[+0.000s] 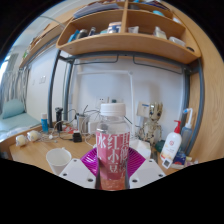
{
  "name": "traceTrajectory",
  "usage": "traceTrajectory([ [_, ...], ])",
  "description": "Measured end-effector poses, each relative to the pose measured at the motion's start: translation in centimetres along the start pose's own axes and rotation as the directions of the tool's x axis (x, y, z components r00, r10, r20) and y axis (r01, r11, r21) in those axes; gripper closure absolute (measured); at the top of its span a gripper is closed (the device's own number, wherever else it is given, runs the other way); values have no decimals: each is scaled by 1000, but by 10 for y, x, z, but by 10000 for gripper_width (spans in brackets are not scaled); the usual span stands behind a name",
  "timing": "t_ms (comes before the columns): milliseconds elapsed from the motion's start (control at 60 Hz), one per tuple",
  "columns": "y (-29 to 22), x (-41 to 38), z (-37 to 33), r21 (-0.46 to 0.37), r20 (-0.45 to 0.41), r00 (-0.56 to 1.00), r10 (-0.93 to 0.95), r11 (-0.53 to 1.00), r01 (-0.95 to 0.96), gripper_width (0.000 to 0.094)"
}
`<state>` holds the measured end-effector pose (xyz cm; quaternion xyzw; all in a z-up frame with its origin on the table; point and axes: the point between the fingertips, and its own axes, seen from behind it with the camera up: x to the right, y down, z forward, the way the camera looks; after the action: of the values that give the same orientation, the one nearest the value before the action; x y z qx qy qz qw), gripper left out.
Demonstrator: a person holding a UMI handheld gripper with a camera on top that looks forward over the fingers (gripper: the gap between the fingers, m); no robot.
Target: Pour water
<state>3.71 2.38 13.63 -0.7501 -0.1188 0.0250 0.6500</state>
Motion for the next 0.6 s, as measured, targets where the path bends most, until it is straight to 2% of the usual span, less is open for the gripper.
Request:
traceTrajectory([
  [117, 12, -1, 9, 31, 26, 995, 99, 995, -100, 602],
  [233, 24, -2, 16, 50, 9, 995, 100, 994, -100, 596],
  [333, 44, -2, 22, 31, -9, 996, 83, 996, -83, 581],
  [367, 41, 0, 21, 63, -11, 995, 95, 994, -94, 585],
  [483, 41, 5, 16, 67, -22, 992, 128, 990, -126, 579],
  [600, 39, 3, 17, 81, -28, 993, 113, 991, -111, 525],
])
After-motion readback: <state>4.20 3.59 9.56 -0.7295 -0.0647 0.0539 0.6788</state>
